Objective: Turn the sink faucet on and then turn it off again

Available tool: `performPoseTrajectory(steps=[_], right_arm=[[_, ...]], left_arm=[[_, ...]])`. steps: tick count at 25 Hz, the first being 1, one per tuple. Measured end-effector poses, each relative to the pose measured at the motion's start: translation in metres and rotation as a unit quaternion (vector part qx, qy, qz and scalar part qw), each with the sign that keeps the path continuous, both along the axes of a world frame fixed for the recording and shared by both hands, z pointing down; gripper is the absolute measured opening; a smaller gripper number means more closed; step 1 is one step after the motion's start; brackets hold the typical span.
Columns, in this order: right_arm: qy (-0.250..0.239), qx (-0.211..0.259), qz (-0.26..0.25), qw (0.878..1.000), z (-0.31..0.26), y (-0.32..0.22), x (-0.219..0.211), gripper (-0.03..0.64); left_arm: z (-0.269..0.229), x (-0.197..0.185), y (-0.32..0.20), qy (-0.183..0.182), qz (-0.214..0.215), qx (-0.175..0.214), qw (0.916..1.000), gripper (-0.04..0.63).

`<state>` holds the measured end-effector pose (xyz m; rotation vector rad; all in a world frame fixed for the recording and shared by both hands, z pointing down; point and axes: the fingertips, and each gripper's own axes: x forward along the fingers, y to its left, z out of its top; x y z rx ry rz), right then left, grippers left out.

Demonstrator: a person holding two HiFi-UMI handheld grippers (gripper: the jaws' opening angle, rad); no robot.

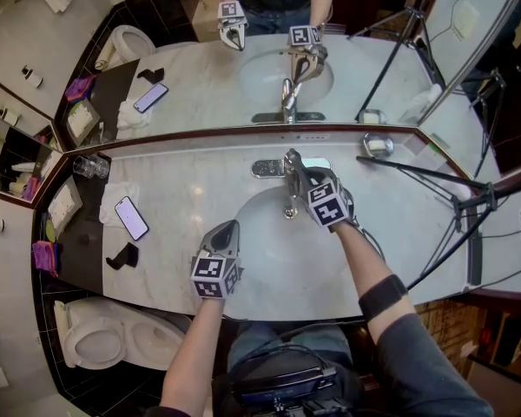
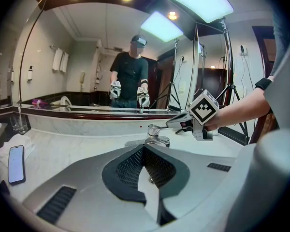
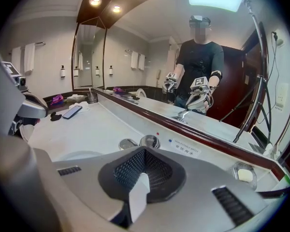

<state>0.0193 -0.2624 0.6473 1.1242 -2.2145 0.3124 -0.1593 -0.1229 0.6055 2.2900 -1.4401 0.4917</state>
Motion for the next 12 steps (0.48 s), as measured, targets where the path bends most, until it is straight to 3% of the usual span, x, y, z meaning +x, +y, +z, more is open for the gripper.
performPoseTrajectory(steps=[7, 12], right_arm=[[-0.040, -0.011, 0.017, 0.999, 0.0110, 0.0063, 0.0072, 0.018], [-0.026, 0.001, 0.013, 1.000, 0.0104, 0.0072, 0.0070, 0.020]], left_arm=[[0.0053, 0.0009, 0.0026, -0.002, 0.000, -0.006, 1.0000, -0.012], [0.0064, 0.0048, 0.0045, -0.002, 0.004, -0.008, 1.0000, -0.012]])
